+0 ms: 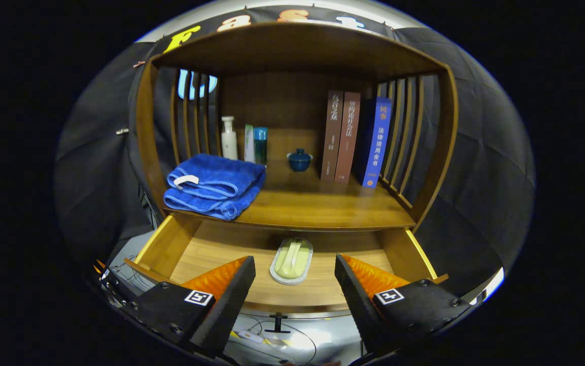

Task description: Pull open the drawer, take out the items inside it, and place them on the countertop above the cabinet.

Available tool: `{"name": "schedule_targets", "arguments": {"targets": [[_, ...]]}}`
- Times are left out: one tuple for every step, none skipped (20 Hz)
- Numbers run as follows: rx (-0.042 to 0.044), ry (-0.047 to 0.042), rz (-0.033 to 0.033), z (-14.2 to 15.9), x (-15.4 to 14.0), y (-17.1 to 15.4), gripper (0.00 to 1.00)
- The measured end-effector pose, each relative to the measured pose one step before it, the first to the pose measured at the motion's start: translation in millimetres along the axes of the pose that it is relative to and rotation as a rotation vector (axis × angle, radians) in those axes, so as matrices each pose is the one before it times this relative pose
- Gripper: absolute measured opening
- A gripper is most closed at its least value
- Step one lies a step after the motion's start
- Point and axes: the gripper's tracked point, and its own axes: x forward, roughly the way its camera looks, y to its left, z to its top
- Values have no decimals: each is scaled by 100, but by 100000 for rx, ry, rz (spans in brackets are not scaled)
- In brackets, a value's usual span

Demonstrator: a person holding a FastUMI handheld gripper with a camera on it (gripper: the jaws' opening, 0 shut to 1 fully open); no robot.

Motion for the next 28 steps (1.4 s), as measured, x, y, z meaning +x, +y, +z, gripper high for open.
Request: {"name": "schedule_targets", "arguments": {"targets": [[-400, 3443, 615, -142, 1128, 444, 100], [-394, 2874, 173, -226, 1044, 212, 99], [-710, 3262, 5, -465, 1060, 176, 100], [-477, 4225, -480, -750, 1235, 98, 99], [77, 5645, 835, -842, 1185, 250, 99], [1211, 6090, 1536, -990, 1304, 554, 100], [988, 6490, 1429, -1068, 1219, 336, 100], [806, 5821, 829, -726, 1285, 79, 99], [200, 4300, 943, -471, 1086, 172, 100], [-480, 3535, 153, -325, 1012, 93, 100], [-786, 2301, -222, -284, 749, -45, 99], [-630, 1881, -608, -324, 764, -71, 99], [275, 1914, -309, -366, 839, -127, 92], [860, 1151, -797, -322, 542, -178, 84], [491, 215, -420, -65, 279, -141, 76], [-756, -995, -240, 275, 240, -165, 75], [-548, -122, -601, 921, -492, -311, 76], [559, -479, -43, -479, 645, 167, 64], [-155, 1189, 361, -173, -64, 69, 51], [-973, 183, -857, 165, -375, -209, 51], [1185, -2941, -1305, 547, 188, -220, 36], [142, -9, 1592, 44, 186, 556, 21], [-412, 2460, 2587, -810, 83, 375, 5], [-53, 2787, 1717, -805, 331, 303, 5], [676, 724, 731, -446, 423, 161, 5], [320, -1386, -1466, -222, 134, -335, 6], [-1185, -1013, -956, -48, 18, -205, 5], [-1863, -686, -743, 5, -79, -58, 6]]}}
